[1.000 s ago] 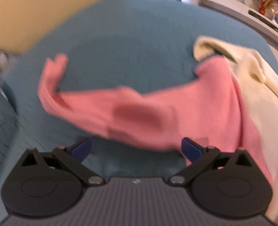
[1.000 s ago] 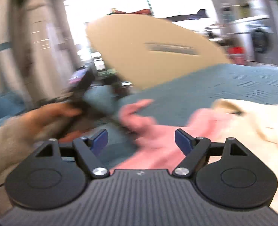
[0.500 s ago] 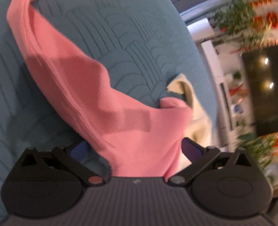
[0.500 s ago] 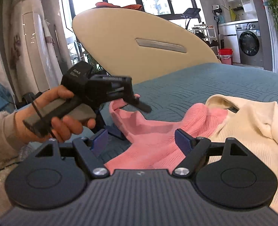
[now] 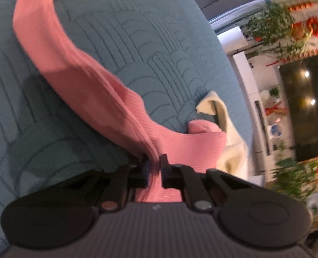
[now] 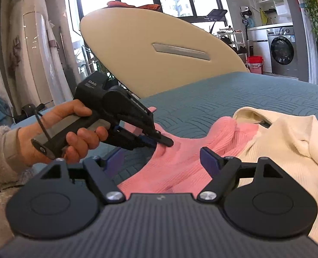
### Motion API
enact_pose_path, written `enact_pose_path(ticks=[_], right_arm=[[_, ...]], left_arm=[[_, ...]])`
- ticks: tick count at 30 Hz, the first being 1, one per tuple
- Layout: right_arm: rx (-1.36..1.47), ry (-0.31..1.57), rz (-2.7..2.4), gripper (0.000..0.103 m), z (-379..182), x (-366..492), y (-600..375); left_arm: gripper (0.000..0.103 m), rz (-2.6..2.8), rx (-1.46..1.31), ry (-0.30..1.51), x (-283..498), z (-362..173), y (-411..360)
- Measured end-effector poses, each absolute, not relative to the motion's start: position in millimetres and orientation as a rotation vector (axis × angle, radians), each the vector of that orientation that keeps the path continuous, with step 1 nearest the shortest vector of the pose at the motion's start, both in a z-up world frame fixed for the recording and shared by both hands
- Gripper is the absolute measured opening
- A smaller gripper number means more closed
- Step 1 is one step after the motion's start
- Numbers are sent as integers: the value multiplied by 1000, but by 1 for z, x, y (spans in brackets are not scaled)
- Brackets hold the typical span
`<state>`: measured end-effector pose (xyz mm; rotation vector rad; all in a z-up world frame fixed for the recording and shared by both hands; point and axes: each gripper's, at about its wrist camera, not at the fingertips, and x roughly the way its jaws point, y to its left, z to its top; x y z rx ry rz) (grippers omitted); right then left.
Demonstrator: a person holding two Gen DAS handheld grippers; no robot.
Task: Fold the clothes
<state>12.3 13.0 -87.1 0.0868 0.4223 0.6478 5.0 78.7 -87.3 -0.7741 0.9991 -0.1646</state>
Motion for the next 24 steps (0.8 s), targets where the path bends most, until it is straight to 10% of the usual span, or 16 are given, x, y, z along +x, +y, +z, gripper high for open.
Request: enact_pose_path(ticks=[7,24], right_arm=[[81,408,631,81,-86,6,12],[-288,644,804,81,-85,-12,-16]], left_arm=[[8,126,-652,716,11,-38,135],[27,316,-590,723,-5,5,154]])
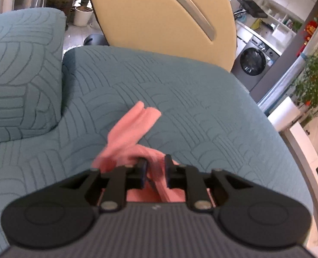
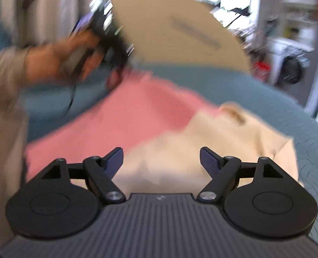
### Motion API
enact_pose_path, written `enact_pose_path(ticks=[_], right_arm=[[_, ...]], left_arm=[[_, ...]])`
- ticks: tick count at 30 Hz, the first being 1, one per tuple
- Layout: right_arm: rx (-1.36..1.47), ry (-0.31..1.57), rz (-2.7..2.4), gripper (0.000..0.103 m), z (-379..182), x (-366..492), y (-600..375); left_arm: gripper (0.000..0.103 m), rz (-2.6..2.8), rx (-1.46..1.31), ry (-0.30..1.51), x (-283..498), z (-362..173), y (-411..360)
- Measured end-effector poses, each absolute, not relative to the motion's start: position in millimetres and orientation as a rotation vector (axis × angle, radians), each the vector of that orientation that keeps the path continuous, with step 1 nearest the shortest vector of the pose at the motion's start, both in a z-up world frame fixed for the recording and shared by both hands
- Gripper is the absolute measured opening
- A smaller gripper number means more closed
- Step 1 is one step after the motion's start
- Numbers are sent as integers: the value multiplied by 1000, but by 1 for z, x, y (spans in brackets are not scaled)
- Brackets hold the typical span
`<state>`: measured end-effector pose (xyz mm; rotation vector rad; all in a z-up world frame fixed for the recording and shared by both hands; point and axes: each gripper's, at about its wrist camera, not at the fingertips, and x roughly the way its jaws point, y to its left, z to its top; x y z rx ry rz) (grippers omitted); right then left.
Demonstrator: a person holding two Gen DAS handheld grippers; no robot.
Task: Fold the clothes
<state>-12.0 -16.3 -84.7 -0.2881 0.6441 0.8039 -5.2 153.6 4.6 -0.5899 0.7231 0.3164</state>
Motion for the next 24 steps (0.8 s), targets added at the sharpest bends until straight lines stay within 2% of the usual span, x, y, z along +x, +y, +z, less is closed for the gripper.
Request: enact_pose_path(ticks=[2,4,5,6,9,13,16,20,24], right_arm=[[-290,735,903,81,-91,-17,-20],[-324,799,960,81,-96,-23,-15],[-347,832,983,81,-99,-26,-11],[-371,864,1005,81,-102,-29,-7],[-515,901,986,81,-107,-42,8],[-626,909,931,80,-107,-58,21],[-636,932,831,81,-108,-73,28],[-611,880,694,80,-103,-109,37],[-711,760,344,80,-95,-154,58]], left_arm=[[30,350,-607,747,-2,2,159],[49,412,-637,761,0,-9,166],[71,451,-632,749,-1,-9,166],[87,494,-621,733,-2,-8,166],[90,628,-479,609,-13,14,159],[94,375,-484,578,-19,42,141],[102,110,-494,617,-20,49,119],[101,-160,-488,813,-14,33,74],[100,-208,-330,847,-22,35,38]])
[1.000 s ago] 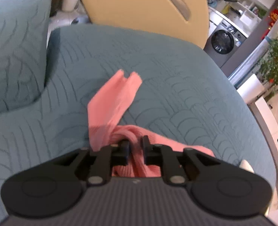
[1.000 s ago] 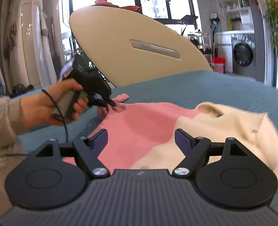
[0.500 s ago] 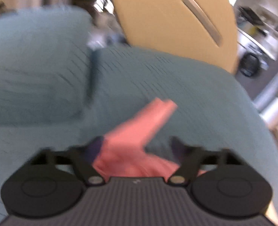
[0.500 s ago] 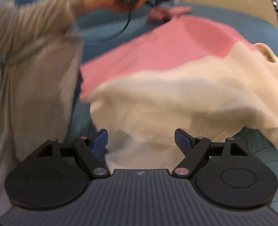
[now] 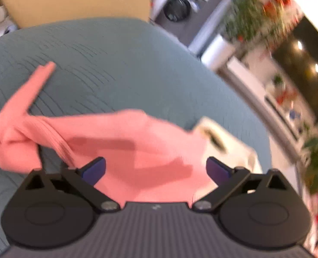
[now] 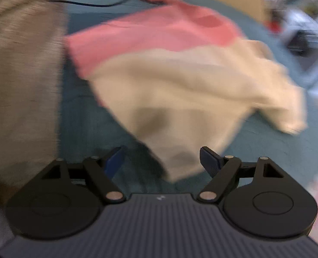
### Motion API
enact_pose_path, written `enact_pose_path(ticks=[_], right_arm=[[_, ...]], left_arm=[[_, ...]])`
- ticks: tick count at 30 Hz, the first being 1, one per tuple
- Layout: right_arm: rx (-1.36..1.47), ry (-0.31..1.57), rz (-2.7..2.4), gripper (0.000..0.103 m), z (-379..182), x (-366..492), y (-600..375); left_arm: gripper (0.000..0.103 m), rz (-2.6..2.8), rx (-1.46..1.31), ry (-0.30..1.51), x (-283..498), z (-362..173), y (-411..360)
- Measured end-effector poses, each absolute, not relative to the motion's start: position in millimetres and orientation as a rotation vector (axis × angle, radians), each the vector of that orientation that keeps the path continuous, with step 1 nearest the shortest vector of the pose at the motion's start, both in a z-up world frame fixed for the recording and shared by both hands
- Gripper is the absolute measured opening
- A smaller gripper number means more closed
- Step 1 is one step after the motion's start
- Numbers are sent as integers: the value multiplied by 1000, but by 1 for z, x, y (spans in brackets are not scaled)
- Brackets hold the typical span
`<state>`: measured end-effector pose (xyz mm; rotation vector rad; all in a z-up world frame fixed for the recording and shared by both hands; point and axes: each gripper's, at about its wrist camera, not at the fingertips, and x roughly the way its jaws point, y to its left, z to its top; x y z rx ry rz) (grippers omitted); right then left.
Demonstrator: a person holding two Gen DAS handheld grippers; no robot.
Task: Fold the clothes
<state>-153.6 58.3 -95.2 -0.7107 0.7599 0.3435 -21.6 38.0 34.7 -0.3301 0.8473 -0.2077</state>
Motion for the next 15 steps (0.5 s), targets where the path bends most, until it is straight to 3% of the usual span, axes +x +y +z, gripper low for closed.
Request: enact_pose_path(ticks=[6,12,15], right_arm=[[-504,519,495,80,-18,-231,75],[-879,571,119,80,-83,-196,93],[-920,561,78,80,-105,-182,96]], left_arm=[[101,-325,-200,835,-43,56,7],[101,-364,-148,832,-70,58,7],[101,-372,-162,839,-75,54,20]])
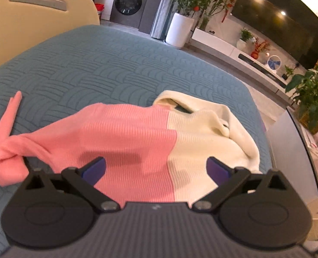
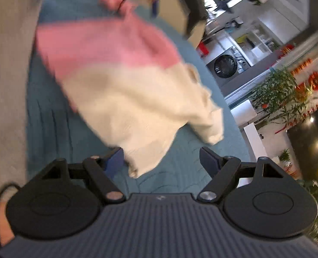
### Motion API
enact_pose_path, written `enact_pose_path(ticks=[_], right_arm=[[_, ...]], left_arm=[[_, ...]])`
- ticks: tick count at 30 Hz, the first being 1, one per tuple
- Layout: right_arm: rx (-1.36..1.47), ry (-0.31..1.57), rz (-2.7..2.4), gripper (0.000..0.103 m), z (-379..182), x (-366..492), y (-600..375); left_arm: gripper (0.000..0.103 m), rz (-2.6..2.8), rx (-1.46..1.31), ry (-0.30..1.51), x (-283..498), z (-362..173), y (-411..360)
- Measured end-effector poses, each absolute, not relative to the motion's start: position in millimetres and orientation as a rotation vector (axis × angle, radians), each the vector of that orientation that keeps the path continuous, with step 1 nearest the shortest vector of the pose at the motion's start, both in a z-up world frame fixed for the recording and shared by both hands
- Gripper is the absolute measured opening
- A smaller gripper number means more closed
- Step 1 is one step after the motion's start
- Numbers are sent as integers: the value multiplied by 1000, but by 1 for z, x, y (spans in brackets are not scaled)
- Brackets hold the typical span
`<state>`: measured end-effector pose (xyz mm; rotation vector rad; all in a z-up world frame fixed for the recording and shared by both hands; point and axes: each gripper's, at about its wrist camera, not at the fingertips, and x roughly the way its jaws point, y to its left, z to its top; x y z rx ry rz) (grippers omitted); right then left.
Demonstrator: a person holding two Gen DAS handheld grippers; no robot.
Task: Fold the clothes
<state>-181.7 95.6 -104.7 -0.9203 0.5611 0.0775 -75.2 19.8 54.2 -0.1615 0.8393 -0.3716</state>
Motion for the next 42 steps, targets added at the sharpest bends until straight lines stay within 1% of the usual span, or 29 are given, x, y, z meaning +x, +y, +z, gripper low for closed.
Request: enact_pose_path(ticks=[3,4,5,6,7,8,11,15,16,18,19,20,21,23,24,25,26,27,28,29,30,31,32,33,36,38,40,42], right_arm=[[-925,523,16,79,-119,-168,99],[-905,498,-3,75,-118,-164,100],[-885,481,-13,65,-118,-161,98],[-876,486,-11,62,-121,-158,97],[-860,525,12,43,-123,-155,94],[-842,569,40,10,-125,-153,92],[-807,565,41,8,-103,-164,92],[-490,484,8,8,-19,-199,75],[-437,519,12,8,-12,-200,70],[-343,613,26,8,-5,-199,59],[-355,664,26,10,-9,-196,56],[-467,812,19,10,-30,-188,58],[-537,886,9,10,-44,-185,60],[-649,988,-11,10,-67,-181,65],[-672,987,-11,11,-67,-185,69],[-672,968,-10,18,-65,-189,76],[-655,920,-13,28,-55,-194,80],[-644,874,-15,33,-46,-198,83],[-637,835,-11,43,-38,-203,86],[-625,767,10,57,-29,-209,92],[-619,711,34,65,-27,-210,98],[-615,659,57,76,-27,-210,103],[-620,612,90,81,-29,-210,110],[-627,566,124,81,-30,-211,116],[-550,579,270,81,-27,-207,118],[-494,516,224,81,-18,-197,106],[-463,474,119,81,-11,-185,93],[-369,407,-43,80,3,-160,63]], left_arm=[[101,-373,-168,856,-68,48,22],[101,-372,-171,867,-65,46,21],[101,-377,-171,885,-61,43,17],[101,-384,-166,894,-60,41,15],[101,-387,-157,901,-59,39,12],[101,-390,-137,910,-59,37,8],[101,-393,-82,921,-59,32,3],[101,-400,-22,912,-61,31,2],[101,-401,-7,911,-60,30,0],[102,-398,8,916,-57,26,-3],[102,-393,23,926,-55,21,-5],[102,-389,43,940,-53,16,-8],[102,-382,63,957,-52,10,-9],[102,-370,89,981,-50,1,-10],[102,-362,93,986,-49,-2,-9],[102,-353,95,991,-47,-5,-8],[102,-339,87,994,-46,-6,-7],[102,-335,78,994,-45,-5,-6],[102,-332,54,994,-43,-5,-3],[102,-336,31,996,-41,-4,-1],[102,-339,22,1000,-40,-5,-1],[102,-345,8,1009,-39,-6,0],[102,-350,-3,1018,-38,-8,1],[102,-347,7,1027,-38,-11,0],[102,-368,-11,1068,-37,-22,-2],[102,-376,-83,1107,-33,-31,2],[102,-356,-138,1090,-32,-27,5],[102,-347,-178,1075,-32,-24,8]])
